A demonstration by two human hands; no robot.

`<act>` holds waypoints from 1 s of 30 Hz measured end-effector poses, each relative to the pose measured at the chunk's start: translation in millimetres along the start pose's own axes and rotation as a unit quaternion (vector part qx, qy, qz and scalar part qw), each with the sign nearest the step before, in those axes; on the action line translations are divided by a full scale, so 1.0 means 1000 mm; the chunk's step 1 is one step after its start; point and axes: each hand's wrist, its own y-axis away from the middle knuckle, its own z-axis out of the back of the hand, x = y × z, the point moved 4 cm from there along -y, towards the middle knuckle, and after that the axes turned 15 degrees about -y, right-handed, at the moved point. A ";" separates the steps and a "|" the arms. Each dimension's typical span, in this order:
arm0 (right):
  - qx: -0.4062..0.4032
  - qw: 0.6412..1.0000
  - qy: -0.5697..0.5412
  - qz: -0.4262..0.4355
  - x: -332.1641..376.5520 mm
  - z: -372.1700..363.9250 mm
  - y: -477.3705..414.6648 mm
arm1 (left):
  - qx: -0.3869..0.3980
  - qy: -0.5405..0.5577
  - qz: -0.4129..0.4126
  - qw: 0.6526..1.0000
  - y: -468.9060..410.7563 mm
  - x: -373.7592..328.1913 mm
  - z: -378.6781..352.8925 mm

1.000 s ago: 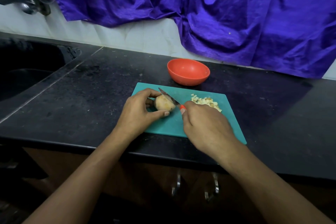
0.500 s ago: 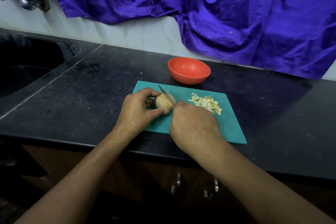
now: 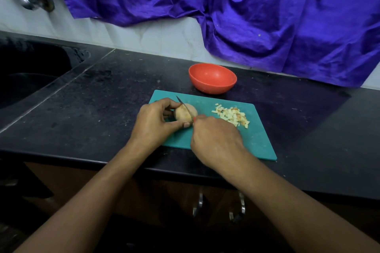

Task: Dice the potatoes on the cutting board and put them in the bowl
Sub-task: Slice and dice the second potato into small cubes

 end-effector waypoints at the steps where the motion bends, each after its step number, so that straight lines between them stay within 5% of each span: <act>1: 0.001 1.000 0.002 0.000 -0.002 -0.001 0.002 | 0.000 -0.003 -0.003 1.000 0.000 0.000 0.000; 30: 0.044 0.999 0.024 0.019 -0.008 -0.012 -0.007 | -0.010 -0.048 -0.007 0.999 0.002 -0.004 0.001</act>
